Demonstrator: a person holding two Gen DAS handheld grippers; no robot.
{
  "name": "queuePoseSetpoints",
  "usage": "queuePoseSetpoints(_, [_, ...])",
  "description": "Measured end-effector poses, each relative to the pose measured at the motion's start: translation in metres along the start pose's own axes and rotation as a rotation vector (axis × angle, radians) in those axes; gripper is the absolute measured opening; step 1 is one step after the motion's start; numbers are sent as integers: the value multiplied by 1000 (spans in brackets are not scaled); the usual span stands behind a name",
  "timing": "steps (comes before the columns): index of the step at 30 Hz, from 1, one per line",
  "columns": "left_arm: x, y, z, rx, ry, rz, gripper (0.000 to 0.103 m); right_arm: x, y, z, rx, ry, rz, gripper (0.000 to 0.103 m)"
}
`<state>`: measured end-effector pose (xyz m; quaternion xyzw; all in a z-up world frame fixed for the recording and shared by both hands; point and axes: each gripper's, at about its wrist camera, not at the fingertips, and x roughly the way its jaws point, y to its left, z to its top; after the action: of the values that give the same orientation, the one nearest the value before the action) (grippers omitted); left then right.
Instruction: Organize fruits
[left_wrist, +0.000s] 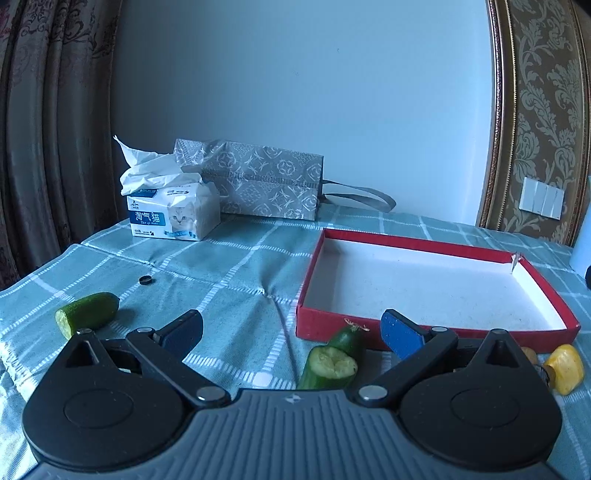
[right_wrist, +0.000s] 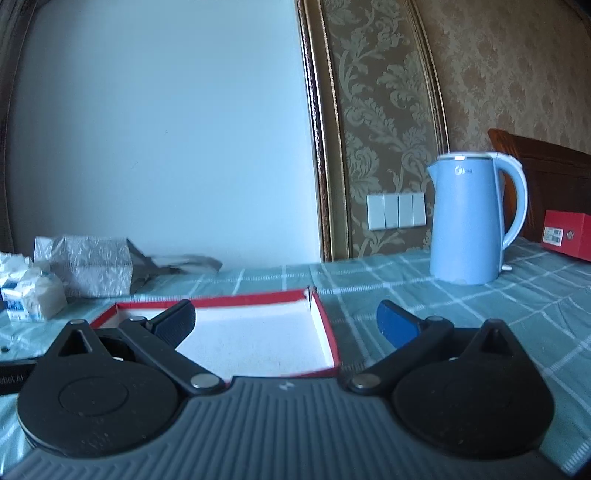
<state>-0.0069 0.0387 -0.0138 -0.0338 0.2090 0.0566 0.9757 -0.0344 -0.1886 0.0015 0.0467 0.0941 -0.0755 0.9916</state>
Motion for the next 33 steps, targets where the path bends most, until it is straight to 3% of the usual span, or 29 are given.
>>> queuePoseSetpoints(3, [-3, 5, -2, -14, -6, -19, 103, -2, 2, -3, -18, 37, 10, 103])
queuePoseSetpoints(7, [-8, 7, -6, -23, -36, -25, 103, -7, 7, -6, -37, 19, 6, 103])
queuePoseSetpoints(15, [-22, -4, -20, 76, -106, 1, 103, -11, 4, -4, -11, -20, -1, 103])
queuePoseSetpoints(20, [-35, 4, -23, 27, -173, 36, 103, -16, 1, -1, -1, -50, -3, 103])
queuePoseSetpoints(23, [-36, 7, -25, 14, -147, 13, 103, -15, 1, 0, 0, -51, -1, 103])
queuePoseSetpoints(27, [-26, 8, -25, 10, -40, -7, 103, -16, 1, 0, 0, -55, -4, 103])
queuePoseSetpoints(33, [-17, 15, -27, -11, 15, -27, 103, -17, -1, 2, 8, -57, -1, 103])
